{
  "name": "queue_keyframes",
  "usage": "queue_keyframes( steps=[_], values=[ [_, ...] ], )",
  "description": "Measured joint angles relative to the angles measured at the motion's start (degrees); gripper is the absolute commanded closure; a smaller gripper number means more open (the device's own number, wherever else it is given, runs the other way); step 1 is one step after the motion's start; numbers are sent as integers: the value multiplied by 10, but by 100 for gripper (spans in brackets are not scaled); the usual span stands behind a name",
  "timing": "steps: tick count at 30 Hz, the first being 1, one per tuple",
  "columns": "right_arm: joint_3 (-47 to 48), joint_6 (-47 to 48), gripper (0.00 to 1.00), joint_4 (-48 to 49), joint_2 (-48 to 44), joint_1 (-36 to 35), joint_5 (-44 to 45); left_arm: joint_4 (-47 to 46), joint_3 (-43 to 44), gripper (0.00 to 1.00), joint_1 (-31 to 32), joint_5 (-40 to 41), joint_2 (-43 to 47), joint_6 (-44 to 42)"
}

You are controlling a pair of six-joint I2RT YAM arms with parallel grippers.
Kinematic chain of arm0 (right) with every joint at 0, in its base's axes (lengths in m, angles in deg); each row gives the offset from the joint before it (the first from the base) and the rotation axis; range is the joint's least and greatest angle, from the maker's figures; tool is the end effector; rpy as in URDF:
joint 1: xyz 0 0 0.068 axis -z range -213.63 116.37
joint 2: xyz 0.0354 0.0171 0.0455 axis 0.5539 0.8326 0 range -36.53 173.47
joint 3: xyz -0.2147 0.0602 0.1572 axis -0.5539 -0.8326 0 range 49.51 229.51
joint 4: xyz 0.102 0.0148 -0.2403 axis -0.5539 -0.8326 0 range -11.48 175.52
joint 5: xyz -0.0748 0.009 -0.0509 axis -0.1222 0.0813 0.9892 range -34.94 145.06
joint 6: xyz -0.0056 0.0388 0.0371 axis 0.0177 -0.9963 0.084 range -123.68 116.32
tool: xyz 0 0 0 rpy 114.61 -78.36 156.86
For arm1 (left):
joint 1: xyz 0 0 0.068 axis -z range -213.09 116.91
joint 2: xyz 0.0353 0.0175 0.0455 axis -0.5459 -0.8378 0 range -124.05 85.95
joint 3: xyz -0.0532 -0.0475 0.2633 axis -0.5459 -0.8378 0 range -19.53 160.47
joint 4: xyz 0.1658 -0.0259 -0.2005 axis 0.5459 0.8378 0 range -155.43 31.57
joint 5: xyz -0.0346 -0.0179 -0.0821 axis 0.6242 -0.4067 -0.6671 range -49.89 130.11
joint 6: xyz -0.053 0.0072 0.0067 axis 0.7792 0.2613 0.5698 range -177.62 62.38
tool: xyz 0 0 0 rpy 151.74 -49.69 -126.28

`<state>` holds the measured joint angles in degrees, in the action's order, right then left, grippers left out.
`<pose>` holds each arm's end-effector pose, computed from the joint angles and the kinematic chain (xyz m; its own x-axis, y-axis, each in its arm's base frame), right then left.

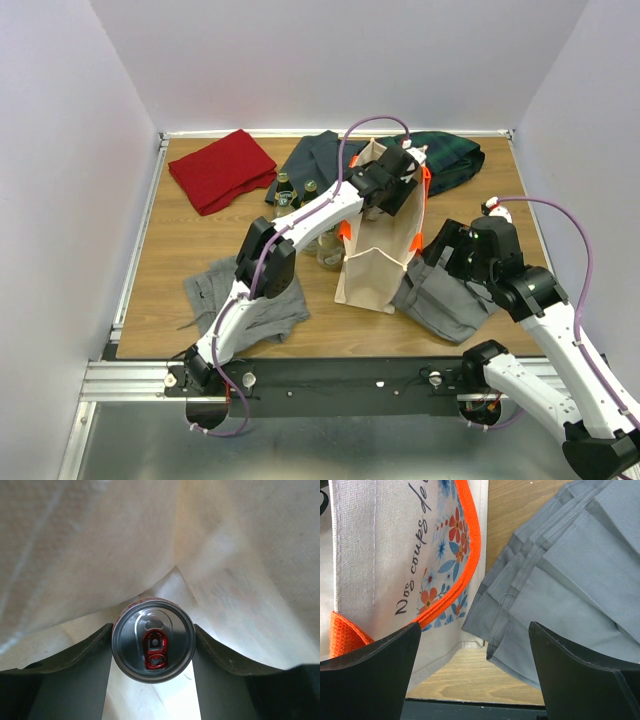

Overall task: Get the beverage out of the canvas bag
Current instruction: Take out the drink from the canvas bag.

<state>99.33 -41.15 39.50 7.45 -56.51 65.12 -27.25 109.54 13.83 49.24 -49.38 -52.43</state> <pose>0.1416 0.0529 0.3110 -0.6298 0.3845 -0.6749 0.1557 0.9137 0.3753 0.3701 -0.3874 0.2557 -0.5344 0.4407 -0.7212 0.5979 0.8003 0.0460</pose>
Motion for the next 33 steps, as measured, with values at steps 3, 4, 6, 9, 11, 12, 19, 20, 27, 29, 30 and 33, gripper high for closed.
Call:
queue_keyframes(
  steps=[3, 4, 6, 9, 11, 12, 19, 20, 27, 29, 30, 33],
  values=[
    [0, 0, 3, 0, 0, 0, 0, -4, -9, 96, 0, 0, 5, 0],
    [0, 0, 3, 0, 0, 0, 0, -5, -12, 100, 0, 0, 7, 0],
    [0, 0, 3, 0, 0, 0, 0, -4, -14, 100, 0, 0, 9, 0],
    [0, 0, 3, 0, 0, 0, 0, -4, -19, 100, 0, -1, 12, 0],
    [0, 0, 3, 0, 0, 0, 0, -4, -24, 100, 0, -1, 17, 0],
    [0, 0, 3, 0, 0, 0, 0, -2, -25, 100, 0, -2, 18, 0],
    [0, 0, 3, 0, 0, 0, 0, 10, -26, 100, 0, -2, 24, 0],
    [0, 0, 3, 0, 0, 0, 0, 12, -26, 100, 0, -2, 25, -1],
    [0, 0, 3, 0, 0, 0, 1, 25, -24, 100, 3, -2, 30, -6],
    [0, 0, 3, 0, -1, 0, 3, 30, -24, 100, 4, -2, 32, -7],
    [0, 0, 3, -1, -1, 0, 4, 31, -24, 100, 5, -2, 33, -7],
    [0, 0, 3, -1, -4, 0, 6, 40, -24, 100, 5, -2, 38, -9]
  ],
)
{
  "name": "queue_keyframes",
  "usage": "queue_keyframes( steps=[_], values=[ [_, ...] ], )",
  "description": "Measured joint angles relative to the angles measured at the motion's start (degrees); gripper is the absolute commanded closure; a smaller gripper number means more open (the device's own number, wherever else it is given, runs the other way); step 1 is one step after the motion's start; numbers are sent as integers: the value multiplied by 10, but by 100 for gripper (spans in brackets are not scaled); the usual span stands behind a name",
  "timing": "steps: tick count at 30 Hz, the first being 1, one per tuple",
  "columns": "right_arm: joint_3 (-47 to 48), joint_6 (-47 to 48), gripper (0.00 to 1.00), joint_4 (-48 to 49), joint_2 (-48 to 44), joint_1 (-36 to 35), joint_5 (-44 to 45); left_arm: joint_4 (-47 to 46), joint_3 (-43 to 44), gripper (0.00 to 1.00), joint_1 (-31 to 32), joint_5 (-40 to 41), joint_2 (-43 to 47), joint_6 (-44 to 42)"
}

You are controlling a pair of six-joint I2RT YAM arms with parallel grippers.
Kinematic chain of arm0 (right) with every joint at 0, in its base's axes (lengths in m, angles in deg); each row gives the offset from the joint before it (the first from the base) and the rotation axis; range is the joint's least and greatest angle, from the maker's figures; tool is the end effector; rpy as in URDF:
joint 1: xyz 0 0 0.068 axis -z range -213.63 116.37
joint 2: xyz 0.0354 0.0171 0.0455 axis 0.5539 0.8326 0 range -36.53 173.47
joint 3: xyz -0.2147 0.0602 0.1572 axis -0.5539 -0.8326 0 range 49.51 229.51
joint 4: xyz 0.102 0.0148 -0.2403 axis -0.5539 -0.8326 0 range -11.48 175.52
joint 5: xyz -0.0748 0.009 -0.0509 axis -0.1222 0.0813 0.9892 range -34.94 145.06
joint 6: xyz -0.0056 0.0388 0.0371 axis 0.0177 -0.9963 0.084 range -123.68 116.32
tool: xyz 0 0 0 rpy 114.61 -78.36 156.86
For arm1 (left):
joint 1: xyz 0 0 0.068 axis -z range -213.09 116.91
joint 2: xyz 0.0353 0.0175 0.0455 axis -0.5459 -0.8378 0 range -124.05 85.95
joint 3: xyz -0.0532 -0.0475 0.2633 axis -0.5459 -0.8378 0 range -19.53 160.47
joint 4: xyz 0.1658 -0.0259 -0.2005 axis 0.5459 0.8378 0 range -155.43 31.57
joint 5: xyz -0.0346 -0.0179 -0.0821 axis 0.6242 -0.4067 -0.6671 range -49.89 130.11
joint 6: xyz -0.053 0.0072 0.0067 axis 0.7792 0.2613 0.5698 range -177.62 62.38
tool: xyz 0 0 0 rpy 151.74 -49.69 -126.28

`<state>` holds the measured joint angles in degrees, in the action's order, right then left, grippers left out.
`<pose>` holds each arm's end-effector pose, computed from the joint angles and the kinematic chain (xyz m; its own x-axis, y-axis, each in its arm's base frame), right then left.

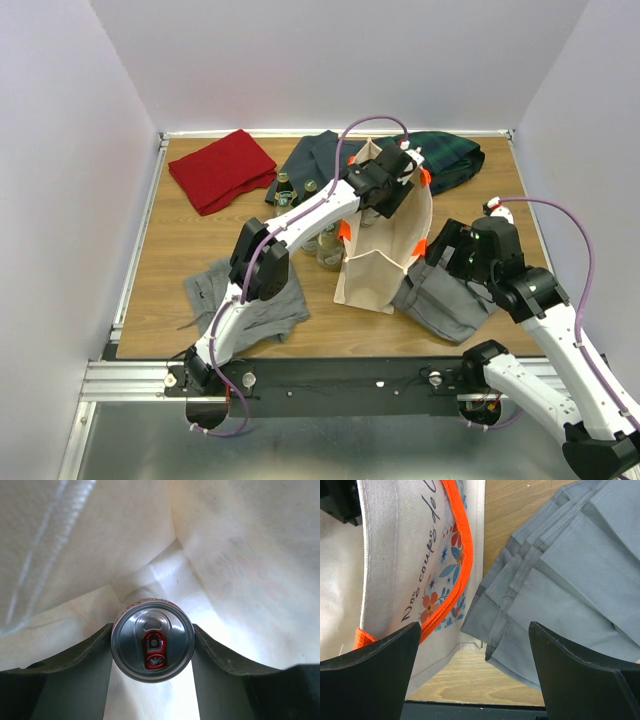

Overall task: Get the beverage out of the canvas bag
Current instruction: Take out the drink from the canvas bag.

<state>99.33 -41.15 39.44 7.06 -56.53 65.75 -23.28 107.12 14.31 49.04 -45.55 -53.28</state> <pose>0.1404 0.0520 0.3119 -0.6213 0.3866 -0.6816 0.1600 0.9141 0.3727 0.3551 -0.3779 0.2705 -0.5432 0.4802 -0.6888 0.6162 0.7852 0.0615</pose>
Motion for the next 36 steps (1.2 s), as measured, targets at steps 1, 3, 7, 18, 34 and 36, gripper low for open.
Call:
queue_keyframes(
  steps=[1, 3, 7, 18, 34, 36],
  values=[
    [0, 0, 3, 0, 0, 0, 0, 3, 0, 100, 1, 0, 3, 0],
    [0, 0, 3, 0, -1, 0, 1, 8, 0, 100, 2, 0, 7, 0],
    [0, 0, 3, 0, -1, 0, 2, 14, 0, 100, 4, 0, 11, 0],
    [0, 0, 3, 0, -2, 0, 2, 19, 0, 100, 9, 0, 12, 0],
    [0, 0, 3, 0, -4, 0, 2, 34, 0, 100, 23, -2, 39, 0],
    [0, 0, 3, 0, -4, 0, 2, 34, 0, 100, 22, -3, 43, 0]
  ],
)
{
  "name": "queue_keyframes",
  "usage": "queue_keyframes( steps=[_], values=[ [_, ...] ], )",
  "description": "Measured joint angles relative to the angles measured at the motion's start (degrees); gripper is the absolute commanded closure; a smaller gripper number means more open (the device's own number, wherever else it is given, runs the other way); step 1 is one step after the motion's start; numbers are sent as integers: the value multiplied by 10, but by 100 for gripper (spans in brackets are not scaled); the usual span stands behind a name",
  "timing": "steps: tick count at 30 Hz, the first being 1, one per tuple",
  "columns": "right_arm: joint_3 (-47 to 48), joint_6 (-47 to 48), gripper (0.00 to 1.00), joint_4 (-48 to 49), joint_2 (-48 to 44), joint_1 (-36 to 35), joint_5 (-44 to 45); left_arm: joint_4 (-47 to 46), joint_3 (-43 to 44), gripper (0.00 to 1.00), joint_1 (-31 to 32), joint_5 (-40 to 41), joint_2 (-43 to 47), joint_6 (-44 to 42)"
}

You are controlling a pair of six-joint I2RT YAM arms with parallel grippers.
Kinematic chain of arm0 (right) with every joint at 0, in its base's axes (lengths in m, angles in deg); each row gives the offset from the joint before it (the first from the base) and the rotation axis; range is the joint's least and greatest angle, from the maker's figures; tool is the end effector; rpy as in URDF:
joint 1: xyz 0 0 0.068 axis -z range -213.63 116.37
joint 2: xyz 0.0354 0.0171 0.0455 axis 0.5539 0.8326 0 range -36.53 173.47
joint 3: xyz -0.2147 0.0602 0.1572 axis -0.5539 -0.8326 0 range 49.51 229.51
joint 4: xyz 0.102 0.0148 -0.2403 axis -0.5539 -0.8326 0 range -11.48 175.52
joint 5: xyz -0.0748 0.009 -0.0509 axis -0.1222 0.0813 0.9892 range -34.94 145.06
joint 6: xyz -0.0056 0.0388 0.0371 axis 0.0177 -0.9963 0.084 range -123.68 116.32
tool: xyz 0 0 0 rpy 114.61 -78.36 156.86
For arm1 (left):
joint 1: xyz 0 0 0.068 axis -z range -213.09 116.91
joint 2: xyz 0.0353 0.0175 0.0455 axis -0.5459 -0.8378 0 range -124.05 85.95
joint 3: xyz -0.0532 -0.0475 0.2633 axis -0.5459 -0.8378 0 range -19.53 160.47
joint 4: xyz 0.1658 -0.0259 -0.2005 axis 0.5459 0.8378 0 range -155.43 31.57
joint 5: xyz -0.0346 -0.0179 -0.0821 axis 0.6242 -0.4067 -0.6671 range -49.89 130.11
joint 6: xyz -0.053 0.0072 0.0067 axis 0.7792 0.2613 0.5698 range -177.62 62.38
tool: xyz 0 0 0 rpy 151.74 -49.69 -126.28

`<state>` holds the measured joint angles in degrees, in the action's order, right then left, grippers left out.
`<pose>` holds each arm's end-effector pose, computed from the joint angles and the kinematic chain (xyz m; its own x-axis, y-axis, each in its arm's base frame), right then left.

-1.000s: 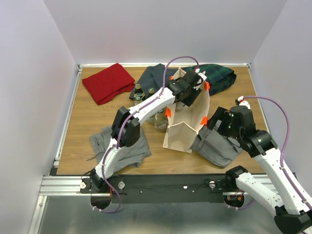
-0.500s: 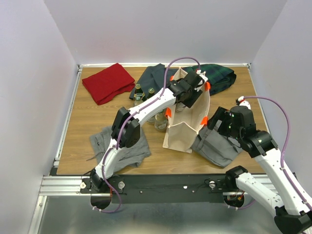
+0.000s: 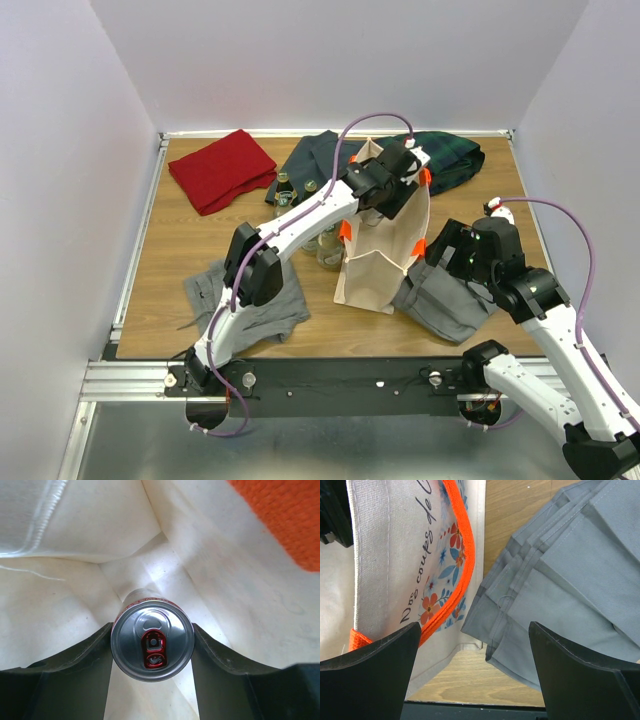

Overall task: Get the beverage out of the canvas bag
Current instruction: Take out the drink from the canvas bag.

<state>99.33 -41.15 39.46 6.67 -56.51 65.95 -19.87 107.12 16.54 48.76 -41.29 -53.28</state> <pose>0.1392 0.0513 0.3128 -0.6150 0.3890 -0.6859 0.1600 0.9133 0.3745 0.3286 -0.3782 0.3024 -0.5176 0.4933 -0.6991 0.6484 0.7593 0.0557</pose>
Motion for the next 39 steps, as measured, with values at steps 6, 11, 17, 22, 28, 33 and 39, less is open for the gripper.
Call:
queue_keyframes(
  steps=[6, 11, 17, 22, 28, 33, 39],
  values=[
    [0, 0, 3, 0, 0, 0, 0, 0, 2, 100, 1, -2, 6, 0],
    [0, 0, 3, 0, 0, 0, 0, 5, 7, 100, 4, -2, 7, -3],
    [0, 0, 3, 0, 0, 0, 0, 7, 12, 100, 6, -2, 9, -5],
    [0, 0, 3, 0, 0, 0, 0, 8, 12, 100, 8, -2, 17, -7],
    [0, 0, 3, 0, 0, 0, 0, 4, 2, 100, 11, -1, 40, -6],
    [0, 0, 3, 0, 0, 0, 0, -5, -21, 100, 12, -1, 76, 1],
    [0, 0, 3, 0, 0, 0, 0, -23, -37, 100, 12, -1, 97, 13]
  ],
)
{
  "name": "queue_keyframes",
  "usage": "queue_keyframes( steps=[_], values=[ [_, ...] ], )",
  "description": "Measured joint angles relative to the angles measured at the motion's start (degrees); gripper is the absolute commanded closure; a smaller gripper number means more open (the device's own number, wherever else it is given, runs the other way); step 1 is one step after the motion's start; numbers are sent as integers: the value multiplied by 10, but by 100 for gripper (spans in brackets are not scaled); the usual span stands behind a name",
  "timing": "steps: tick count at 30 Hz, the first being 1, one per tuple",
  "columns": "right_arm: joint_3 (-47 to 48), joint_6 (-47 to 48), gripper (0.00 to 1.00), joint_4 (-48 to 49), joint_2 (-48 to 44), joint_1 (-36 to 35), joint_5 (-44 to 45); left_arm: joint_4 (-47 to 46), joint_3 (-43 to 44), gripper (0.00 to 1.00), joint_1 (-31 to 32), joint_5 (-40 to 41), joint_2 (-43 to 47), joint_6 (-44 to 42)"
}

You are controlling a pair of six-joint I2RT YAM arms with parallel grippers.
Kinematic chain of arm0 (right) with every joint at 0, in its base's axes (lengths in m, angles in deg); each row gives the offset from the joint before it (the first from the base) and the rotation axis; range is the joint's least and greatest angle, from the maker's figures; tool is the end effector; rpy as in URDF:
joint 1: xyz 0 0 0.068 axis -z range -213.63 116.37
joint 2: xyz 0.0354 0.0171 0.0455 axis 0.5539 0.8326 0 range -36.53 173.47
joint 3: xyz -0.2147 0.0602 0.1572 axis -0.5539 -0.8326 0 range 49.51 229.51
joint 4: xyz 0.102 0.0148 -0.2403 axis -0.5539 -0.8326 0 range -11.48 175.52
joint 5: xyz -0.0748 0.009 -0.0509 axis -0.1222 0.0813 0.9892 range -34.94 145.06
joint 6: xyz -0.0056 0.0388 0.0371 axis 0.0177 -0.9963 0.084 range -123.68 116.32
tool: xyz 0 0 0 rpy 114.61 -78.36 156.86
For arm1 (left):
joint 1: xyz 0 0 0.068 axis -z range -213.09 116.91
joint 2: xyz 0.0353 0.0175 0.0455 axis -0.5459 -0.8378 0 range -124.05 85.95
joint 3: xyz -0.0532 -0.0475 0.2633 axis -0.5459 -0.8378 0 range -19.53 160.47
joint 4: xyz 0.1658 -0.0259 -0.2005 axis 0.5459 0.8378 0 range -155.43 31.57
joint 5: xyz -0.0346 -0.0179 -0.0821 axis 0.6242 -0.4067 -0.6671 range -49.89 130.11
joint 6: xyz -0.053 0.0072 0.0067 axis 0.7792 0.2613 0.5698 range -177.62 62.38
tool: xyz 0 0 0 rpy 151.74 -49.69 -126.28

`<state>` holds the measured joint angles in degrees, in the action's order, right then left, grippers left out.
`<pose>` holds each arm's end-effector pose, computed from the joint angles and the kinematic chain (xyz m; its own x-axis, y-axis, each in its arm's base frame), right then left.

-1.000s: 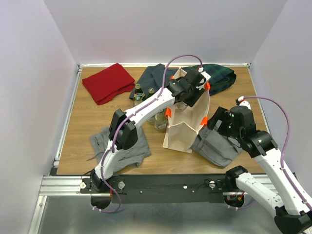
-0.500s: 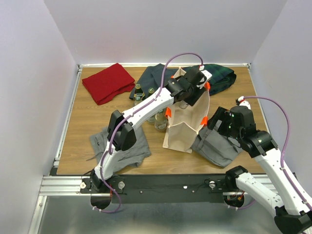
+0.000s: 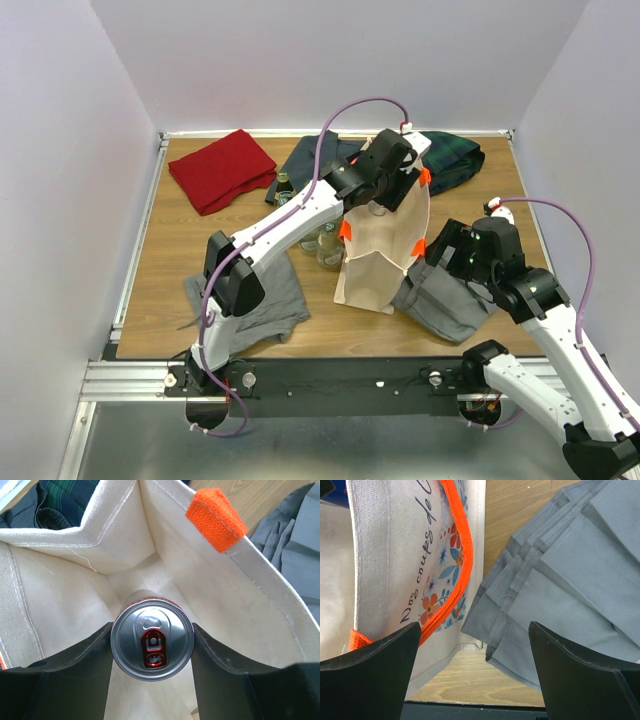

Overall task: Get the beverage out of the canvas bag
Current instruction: Take out the drink from the canvas bag.

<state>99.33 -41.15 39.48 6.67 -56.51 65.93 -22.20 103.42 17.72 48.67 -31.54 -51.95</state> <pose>0.1392 0.0514 0.3128 -0.6149 0.3891 -0.6859 0.1597 0.9132 0.3749 0.2988 -0.3580 0.3639 -0.4534 0.4015 -0.7957 0.6504 0.7594 0.0126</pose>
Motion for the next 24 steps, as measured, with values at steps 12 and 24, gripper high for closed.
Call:
queue_keyframes(
  steps=[12, 24],
  values=[
    [0, 0, 3, 0, 0, 0, 0, -7, -7, 100, 0, -3, 1, 26],
    [0, 0, 3, 0, -2, 0, 0, 24, 19, 100, 0, -21, 19, 38]
  ],
)
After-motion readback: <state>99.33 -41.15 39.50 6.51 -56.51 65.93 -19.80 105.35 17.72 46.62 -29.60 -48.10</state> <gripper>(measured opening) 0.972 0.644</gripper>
